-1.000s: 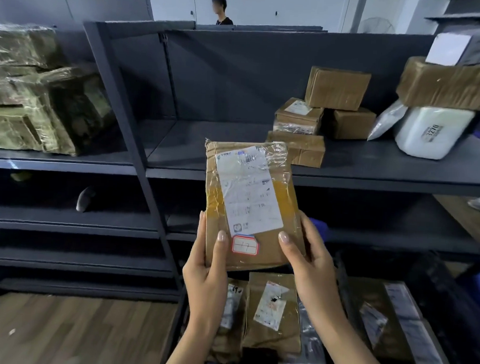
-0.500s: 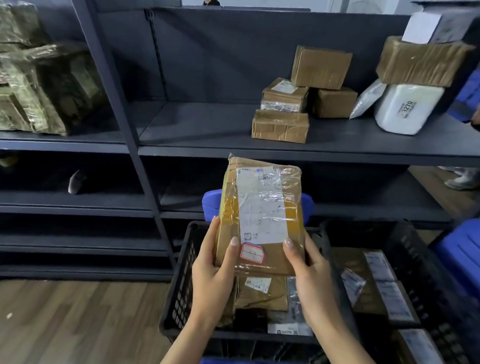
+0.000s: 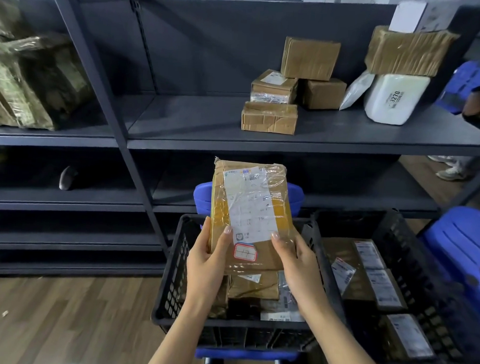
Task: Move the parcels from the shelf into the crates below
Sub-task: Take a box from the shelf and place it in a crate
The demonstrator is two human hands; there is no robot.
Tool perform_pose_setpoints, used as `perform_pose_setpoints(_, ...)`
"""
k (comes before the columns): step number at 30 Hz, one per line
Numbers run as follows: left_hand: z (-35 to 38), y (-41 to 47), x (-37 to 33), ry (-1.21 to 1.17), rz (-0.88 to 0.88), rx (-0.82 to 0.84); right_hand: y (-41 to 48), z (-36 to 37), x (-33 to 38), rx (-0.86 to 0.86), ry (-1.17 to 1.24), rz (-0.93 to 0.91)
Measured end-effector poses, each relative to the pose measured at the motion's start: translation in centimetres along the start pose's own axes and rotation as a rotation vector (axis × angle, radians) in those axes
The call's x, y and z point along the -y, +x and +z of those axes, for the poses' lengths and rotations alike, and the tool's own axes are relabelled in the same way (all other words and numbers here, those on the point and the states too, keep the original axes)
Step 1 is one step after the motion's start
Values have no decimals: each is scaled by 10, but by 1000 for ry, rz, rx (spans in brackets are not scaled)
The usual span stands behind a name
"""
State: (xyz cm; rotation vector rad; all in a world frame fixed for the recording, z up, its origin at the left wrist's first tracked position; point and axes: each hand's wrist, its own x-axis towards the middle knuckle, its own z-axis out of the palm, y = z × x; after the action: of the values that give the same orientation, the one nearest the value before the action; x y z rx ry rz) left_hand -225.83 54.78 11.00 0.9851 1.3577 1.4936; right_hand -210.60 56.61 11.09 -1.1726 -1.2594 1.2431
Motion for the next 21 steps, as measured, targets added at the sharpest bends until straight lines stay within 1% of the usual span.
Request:
perform_pose_setpoints(4, 4, 2, 5, 21, 3, 25, 3, -4, -7, -25, -33, 20)
perform_pose_setpoints(14, 1, 16, 4, 104, 10, 26, 21, -8, -9, 15, -87, 59)
perform_pose_setpoints(18, -8, 21, 9, 163, -36, 12, 27, -2, -21, 61, -107, 100)
perform_pose_setpoints(21, -19, 28, 20, 215, -109, -17, 36, 8, -34, 87, -129, 162)
